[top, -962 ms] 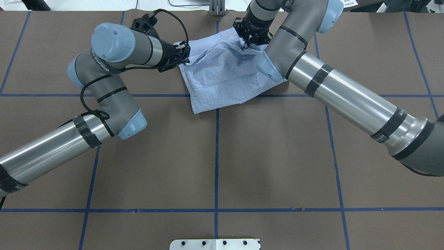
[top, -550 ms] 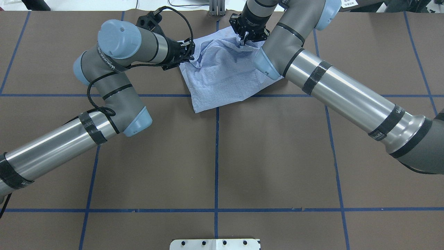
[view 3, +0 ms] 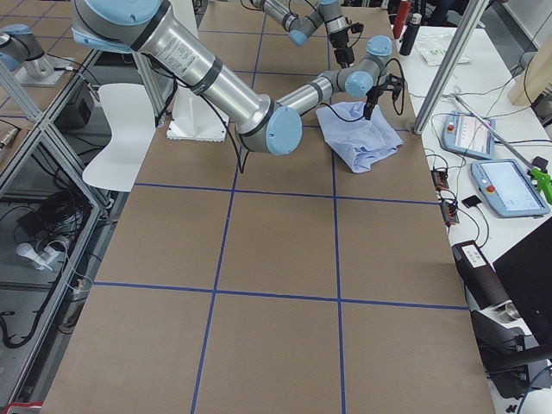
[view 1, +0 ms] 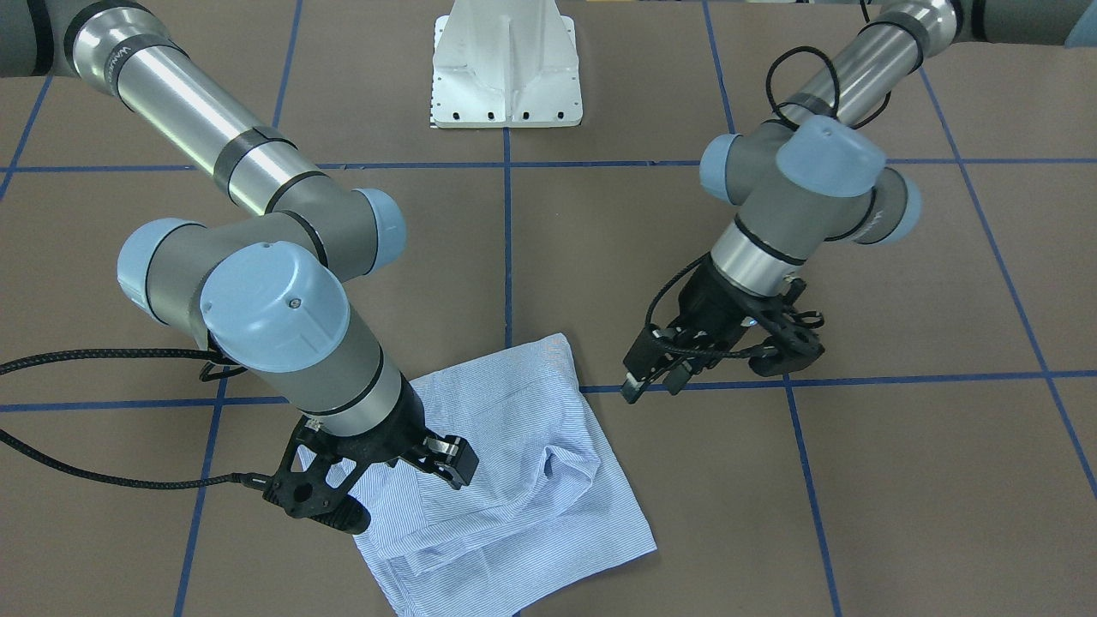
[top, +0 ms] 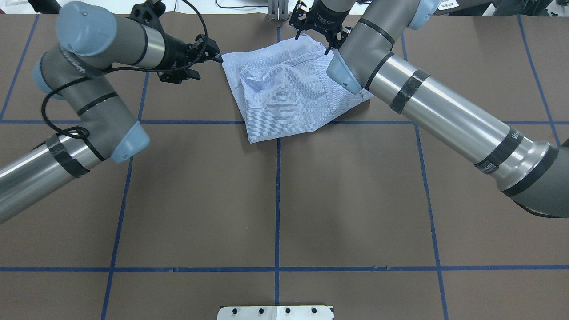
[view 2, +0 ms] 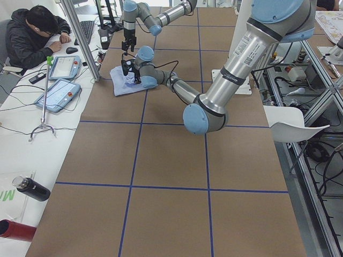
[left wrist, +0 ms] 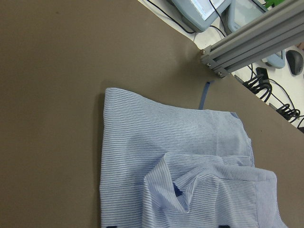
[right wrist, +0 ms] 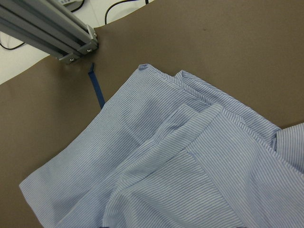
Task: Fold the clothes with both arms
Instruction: 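Withdraw the left gripper away while the right gripper moves to the folded shirt's side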
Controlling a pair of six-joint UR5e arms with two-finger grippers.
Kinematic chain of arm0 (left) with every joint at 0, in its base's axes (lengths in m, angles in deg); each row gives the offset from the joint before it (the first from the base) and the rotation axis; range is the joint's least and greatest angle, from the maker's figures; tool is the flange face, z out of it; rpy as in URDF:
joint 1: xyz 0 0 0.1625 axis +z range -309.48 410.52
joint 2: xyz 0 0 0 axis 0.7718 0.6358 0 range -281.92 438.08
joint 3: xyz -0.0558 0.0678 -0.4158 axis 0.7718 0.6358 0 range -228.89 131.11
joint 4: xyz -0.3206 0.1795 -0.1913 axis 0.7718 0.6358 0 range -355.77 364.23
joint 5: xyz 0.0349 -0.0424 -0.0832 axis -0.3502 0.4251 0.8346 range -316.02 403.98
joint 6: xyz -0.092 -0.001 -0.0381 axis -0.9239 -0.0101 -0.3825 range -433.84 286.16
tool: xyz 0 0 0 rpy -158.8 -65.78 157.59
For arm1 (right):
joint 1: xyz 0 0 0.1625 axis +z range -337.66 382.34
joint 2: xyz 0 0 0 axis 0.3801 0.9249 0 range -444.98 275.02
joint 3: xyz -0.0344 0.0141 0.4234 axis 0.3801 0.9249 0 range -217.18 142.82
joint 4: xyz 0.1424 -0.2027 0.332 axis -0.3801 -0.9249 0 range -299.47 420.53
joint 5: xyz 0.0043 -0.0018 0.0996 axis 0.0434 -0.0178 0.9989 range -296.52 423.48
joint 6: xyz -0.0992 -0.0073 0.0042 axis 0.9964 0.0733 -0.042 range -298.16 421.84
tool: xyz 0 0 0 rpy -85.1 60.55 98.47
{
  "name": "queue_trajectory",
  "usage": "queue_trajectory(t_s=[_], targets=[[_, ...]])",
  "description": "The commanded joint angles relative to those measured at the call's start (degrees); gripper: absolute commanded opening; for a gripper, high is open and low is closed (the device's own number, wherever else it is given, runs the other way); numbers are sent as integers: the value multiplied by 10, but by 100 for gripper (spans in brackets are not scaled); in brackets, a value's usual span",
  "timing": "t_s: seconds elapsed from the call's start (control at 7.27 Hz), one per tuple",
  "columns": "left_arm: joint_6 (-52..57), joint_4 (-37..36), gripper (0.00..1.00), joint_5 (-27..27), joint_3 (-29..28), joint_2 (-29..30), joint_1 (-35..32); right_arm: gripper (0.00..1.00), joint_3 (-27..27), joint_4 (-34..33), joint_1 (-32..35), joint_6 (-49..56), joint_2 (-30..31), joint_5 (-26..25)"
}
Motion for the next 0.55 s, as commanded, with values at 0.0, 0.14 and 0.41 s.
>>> queue_trajectory(t_s=[0.0,0.14,0.41], targets=[[18,-3,99,53,44,-45,-46,100,-26,-6,-40,0,8,-3],[19,-3,99,62,48,-53,-56,100,-41,-8,-62,0,35,-22],[22,-3,99,62,50,-53,-58,100,-52,-8,-89,-1,74,-45]])
